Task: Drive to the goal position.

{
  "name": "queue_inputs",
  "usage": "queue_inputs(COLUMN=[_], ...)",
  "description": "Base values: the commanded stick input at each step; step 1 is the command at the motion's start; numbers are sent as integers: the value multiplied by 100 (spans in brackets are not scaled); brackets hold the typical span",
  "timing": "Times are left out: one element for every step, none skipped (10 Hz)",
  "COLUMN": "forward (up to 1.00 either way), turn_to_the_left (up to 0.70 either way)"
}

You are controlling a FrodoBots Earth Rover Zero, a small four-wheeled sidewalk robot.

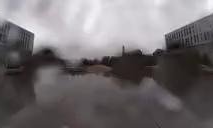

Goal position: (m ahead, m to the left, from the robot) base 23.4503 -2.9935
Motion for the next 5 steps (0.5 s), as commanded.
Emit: queue_inputs(forward=[100, 100, 100, 100, 100], turn_to_the_left=[0, 0, 0, 0, 0])
